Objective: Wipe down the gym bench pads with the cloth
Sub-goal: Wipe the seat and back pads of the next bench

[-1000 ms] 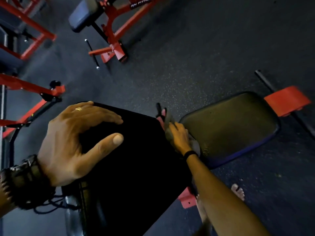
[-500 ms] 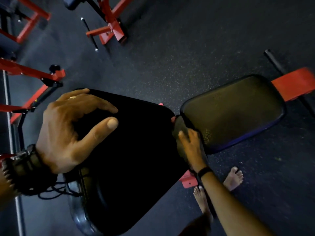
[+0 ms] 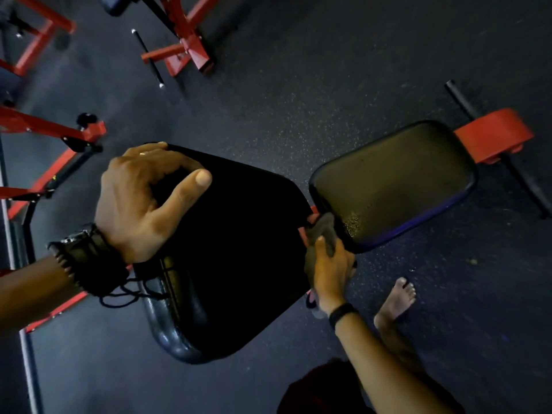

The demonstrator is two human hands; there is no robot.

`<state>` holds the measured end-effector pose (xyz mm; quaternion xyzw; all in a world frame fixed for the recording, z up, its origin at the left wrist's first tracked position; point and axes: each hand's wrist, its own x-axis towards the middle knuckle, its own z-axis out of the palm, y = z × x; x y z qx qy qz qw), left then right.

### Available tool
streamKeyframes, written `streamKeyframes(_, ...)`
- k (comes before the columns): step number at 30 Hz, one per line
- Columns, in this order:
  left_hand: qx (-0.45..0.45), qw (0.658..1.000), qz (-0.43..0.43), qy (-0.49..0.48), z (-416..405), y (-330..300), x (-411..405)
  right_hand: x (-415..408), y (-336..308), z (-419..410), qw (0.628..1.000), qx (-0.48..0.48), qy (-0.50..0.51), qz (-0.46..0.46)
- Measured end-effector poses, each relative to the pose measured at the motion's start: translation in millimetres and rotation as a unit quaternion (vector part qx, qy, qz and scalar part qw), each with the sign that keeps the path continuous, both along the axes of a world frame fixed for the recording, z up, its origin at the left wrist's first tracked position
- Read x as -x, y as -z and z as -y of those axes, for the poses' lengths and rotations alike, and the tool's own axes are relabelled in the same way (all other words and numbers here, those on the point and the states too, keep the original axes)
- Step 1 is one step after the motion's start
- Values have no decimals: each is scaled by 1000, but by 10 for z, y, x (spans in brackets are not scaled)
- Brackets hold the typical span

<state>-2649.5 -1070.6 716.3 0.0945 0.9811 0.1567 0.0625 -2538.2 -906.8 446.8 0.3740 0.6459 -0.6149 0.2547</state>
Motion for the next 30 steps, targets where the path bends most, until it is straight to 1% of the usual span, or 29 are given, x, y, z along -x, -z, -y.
streamKeyframes(2,-18,999,-13,24,-36,-8,3,165,255,-39,995,-3,77,70)
streamKeyframes(3,-21,999,-14,30,-49,-10,7,201,305,-41,989,20,112,91)
streamKeyframes(4,-22,999,-12,31,-56,-16,11,207,280,-39,988,39,122,92)
streamKeyframes(7,-28,999,-13,32,-16,-10,14,-35,-169,-5,995,42,72,57)
streamKeyframes(9,-17,999,-12,33,0,8,17,-266,-535,57,998,52,43,8)
streamKeyframes(11,-16,999,-7,32,0,10,20,-358,-698,129,998,35,35,-36)
streamKeyframes(12,-18,999,-10,31,0,5,22,-294,-679,149,998,12,43,-38)
streamKeyframes(14,-23,999,-14,25,-15,-11,5,-133,-393,140,997,-23,71,22)
streamKeyframes(17,-14,1000,-19,10,-31,-11,-9,38,110,55,990,-18,107,90)
streamKeyframes(19,-15,1000,-21,-1,-41,-3,-2,71,255,36,985,-6,140,96)
streamKeyframes(21,-20,999,-25,-12,-25,11,7,49,188,39,986,-7,138,90)
streamKeyframes(23,-30,999,-25,-21,0,23,-2,-50,-143,36,992,-2,117,56)
streamKeyframes(25,-37,999,-22,-27,2,35,5,-260,-710,84,997,7,78,-25)
streamKeyframes(28,-39,998,-24,-39,-7,29,1,-482,-1689,218,987,26,46,-151)
streamKeyframes(30,-48,997,-32,-42,-9,10,1,-429,-1879,257,980,13,7,-197)
